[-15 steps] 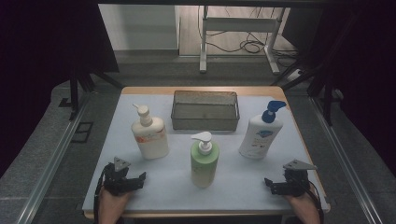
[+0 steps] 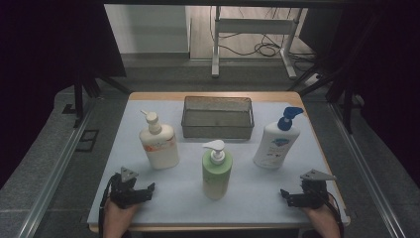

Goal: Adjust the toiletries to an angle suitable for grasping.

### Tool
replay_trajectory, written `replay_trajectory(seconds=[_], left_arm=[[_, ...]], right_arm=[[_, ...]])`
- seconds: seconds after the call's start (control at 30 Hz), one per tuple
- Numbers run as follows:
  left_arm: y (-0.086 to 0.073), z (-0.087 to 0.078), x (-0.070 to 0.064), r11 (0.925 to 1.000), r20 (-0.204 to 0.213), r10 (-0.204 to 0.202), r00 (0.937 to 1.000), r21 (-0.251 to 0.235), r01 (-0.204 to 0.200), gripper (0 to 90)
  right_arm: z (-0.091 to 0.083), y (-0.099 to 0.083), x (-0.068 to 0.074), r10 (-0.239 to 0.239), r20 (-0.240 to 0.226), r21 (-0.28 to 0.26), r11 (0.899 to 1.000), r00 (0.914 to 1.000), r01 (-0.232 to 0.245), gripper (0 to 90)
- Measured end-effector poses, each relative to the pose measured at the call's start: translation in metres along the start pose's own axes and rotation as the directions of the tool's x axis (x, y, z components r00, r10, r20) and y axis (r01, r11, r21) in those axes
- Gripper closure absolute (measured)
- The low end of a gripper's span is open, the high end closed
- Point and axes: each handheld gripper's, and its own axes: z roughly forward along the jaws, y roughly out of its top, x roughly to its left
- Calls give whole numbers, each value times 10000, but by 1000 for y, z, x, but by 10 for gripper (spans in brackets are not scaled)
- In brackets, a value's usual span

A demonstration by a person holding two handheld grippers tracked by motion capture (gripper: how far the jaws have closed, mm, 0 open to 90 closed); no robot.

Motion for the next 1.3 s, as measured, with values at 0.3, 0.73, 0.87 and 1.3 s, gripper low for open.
replay_trajectory(seconds=[0.3,0.73,0.87,1.3], left_arm=[[0,0,0,10000,17,-9,10000,10,9,120],[0,0,1,10000,52,-8,10000,9,8,120],[0,0,1,10000,58,-12,10000,3,12,120],[0,0,1,10000,63,-14,10000,-27,14,120]], right_arm=[[0,0,0,-6,0,9,10000,10000,6,0],[-3,0,-3,32,-198,-10,10000,9998,-32,21],[-6,3,-3,-4,-297,-70,10000,9996,2,35],[-14,13,-6,-69,-342,-497,9988,9994,52,80]])
